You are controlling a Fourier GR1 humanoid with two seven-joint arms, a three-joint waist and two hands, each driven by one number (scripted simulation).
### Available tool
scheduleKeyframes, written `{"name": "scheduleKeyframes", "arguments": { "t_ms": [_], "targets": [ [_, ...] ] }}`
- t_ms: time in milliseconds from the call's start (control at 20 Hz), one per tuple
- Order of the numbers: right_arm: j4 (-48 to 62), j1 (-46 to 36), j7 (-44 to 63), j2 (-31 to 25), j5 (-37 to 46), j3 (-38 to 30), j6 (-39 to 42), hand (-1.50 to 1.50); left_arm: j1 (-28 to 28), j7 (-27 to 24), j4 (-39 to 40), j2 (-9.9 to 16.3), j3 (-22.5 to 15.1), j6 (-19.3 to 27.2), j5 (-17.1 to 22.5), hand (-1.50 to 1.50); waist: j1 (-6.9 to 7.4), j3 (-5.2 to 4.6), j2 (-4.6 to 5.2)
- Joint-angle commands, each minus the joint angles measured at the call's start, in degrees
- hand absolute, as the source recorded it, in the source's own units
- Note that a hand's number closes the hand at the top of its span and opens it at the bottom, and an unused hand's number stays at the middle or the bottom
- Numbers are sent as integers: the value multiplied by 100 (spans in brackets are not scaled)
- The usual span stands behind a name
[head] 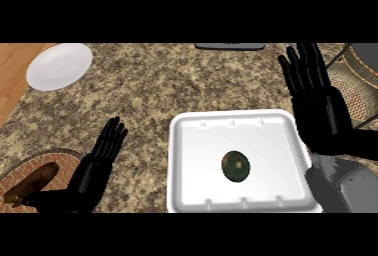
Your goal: Pick the squash from the tray and place it in the tiered basket
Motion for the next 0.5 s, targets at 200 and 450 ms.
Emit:
{"name": "scheduleKeyframes", "arguments": {
  "t_ms": [200,450],
  "targets": [
    [135,1143,-32,313,424,256,-638,150,-453,452,464,1091,983,998,-1233,0,-344,-62,149],
    [1170,2385,312,5,1316,-447,-2336,-150,-293,695,560,1445,1172,915,-1191,0,-671,-85,191]
  ]
}}
